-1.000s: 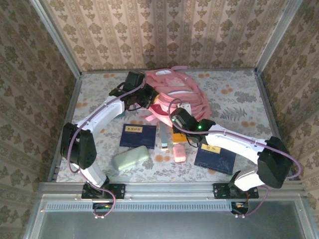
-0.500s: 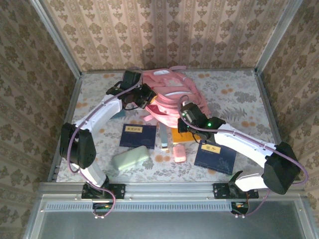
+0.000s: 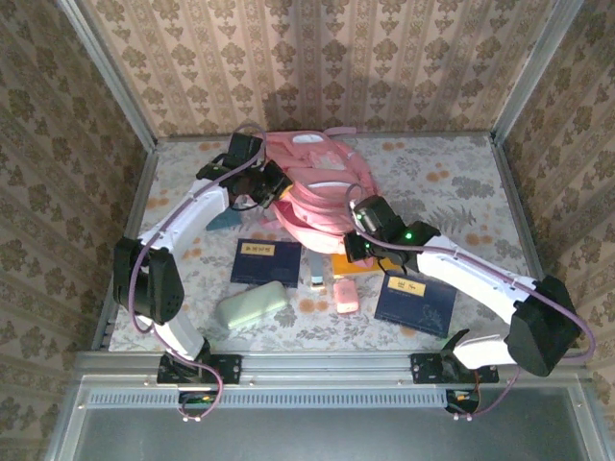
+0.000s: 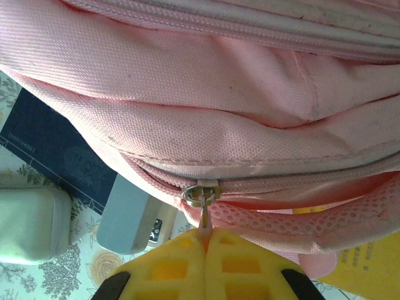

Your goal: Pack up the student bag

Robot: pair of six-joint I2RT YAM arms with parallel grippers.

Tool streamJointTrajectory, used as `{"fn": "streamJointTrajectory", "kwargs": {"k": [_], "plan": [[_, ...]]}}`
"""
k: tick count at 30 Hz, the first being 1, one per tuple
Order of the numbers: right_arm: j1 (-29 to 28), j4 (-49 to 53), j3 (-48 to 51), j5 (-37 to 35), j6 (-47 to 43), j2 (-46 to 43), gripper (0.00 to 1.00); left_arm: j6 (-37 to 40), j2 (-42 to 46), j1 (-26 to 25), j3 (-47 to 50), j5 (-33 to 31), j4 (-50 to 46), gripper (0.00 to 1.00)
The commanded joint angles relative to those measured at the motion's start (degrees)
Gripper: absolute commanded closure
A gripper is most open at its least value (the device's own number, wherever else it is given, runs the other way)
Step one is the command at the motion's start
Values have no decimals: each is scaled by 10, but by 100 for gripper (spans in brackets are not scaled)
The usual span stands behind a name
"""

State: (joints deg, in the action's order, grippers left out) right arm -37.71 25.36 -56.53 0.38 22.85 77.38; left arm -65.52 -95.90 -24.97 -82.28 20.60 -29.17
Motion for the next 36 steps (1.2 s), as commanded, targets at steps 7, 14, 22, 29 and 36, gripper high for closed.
{"fn": "streamJointTrajectory", "kwargs": {"k": [7,14,22,29,36], "plan": [[19,21,-19,-11,-10,19,100,31,15,16,-19,24,35,100],[71,36,-3,29,-21,19,100,112,-6,29,-68,16,-30,100],[107,37,-11,54,-34,56,100,164,-38,32,-105,56,-23,100],[79,-47,13,177,18,-14,100,256,-156,11,-250,126,-91,83],[28,-144,9,195,117,6,100,232,-158,34,-287,83,-152,47]]}}
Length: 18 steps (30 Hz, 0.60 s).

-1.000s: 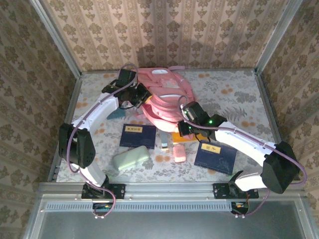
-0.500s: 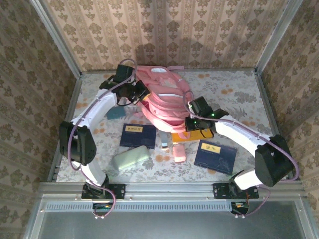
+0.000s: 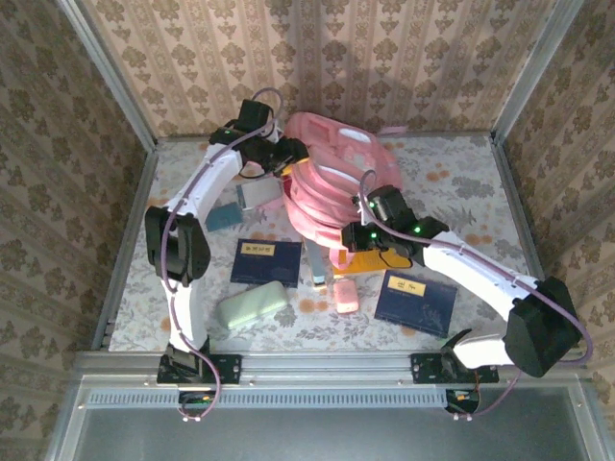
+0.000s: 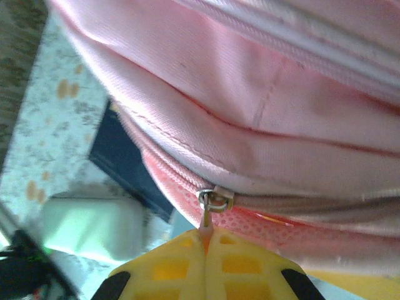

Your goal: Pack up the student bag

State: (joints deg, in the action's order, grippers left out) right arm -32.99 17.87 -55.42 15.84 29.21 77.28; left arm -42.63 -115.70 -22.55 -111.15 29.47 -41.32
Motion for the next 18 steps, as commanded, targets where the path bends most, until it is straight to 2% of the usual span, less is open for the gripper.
{"fn": "streamJointTrajectory", "kwargs": {"k": [1,5,9,11,13,18], "plan": [[-27,-78,-7,34,60,18,100,-9,61,16,25,-15,-31,45],[-47,-115,-23,15,83,64,100,-47,150,44,130,-45,-30,38],[-61,-125,-50,13,88,104,100,-95,237,63,243,-48,-15,30],[-66,-126,-58,7,87,114,100,-118,271,61,290,-50,-11,31],[-72,-128,-63,2,87,121,100,-157,298,54,331,-59,-19,36],[-81,-130,-72,-1,86,134,100,-238,315,13,401,-54,15,38]]}}
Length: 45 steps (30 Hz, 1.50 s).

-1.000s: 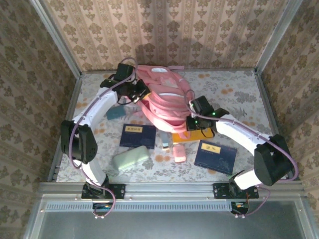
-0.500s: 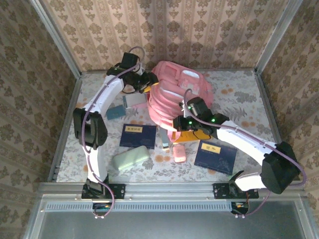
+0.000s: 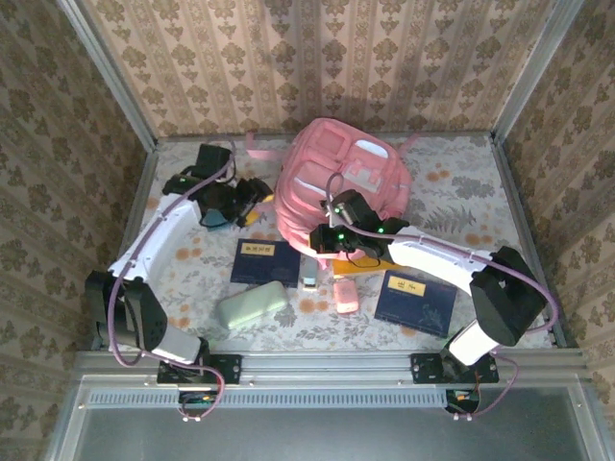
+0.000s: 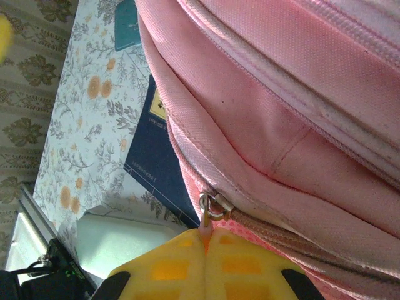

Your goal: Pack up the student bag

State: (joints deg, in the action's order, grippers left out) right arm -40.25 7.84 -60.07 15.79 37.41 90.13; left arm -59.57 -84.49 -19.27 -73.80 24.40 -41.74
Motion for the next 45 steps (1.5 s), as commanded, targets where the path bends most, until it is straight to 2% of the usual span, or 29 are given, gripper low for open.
{"fn": "streamJointTrajectory", "kwargs": {"k": [1,5,15,19,21,25,27,34,45], "plan": [[-9,-29,-27,-3,3,6,100,-80,0,-29,35,-2,38,38],[-14,-27,-22,-6,3,1,100,-100,-37,-50,30,1,70,39],[-13,-20,-4,-18,-2,-14,100,-118,-111,-88,6,1,117,55],[-14,-17,-2,-20,-6,-17,100,-112,-111,-99,10,-32,119,56],[-13,-17,-1,-22,-8,-19,100,-113,-115,-100,12,-31,130,64],[-13,-9,-3,-24,-15,-22,100,-104,-124,-99,-4,-34,125,91],[-14,-1,-3,-30,-21,-25,100,-99,-124,-97,-12,-41,116,100],[-4,41,9,-61,-46,-54,100,-88,-98,-78,-21,-65,100,100],[23,72,70,-59,-59,-99,100,-78,-85,-37,-34,-70,81,100]]}}
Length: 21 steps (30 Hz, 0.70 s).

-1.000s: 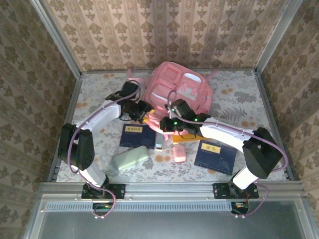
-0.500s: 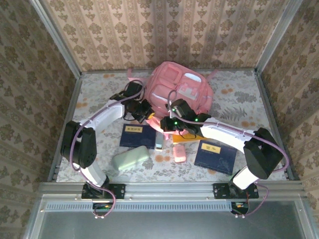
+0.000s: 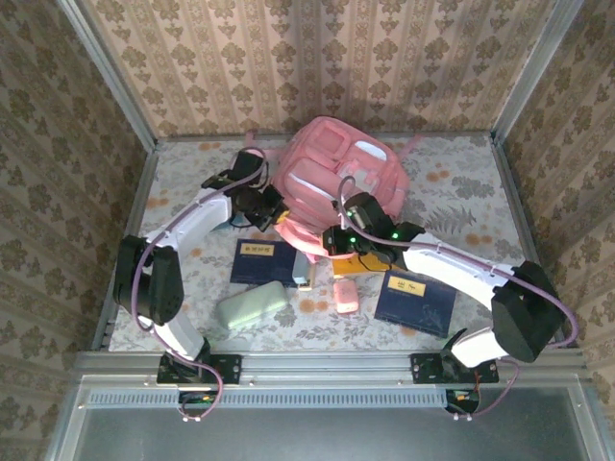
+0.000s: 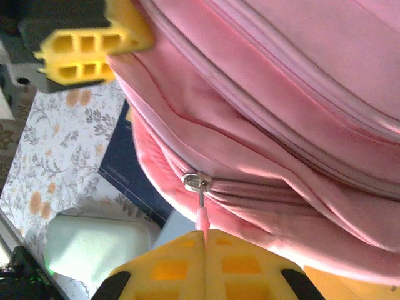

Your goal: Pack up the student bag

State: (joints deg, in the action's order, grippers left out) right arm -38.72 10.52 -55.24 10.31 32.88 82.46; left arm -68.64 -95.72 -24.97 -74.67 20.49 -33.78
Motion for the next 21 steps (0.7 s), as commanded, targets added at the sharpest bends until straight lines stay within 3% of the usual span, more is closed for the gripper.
{"fn": "streamJointTrajectory", "kwargs": {"k": [1,21], "plan": [[11,50,26,-8,-16,-24,100,13,28,21,-26,-29,2,100],[62,100,31,-24,-50,-66,100,-6,46,22,-73,-15,0,100]]}}
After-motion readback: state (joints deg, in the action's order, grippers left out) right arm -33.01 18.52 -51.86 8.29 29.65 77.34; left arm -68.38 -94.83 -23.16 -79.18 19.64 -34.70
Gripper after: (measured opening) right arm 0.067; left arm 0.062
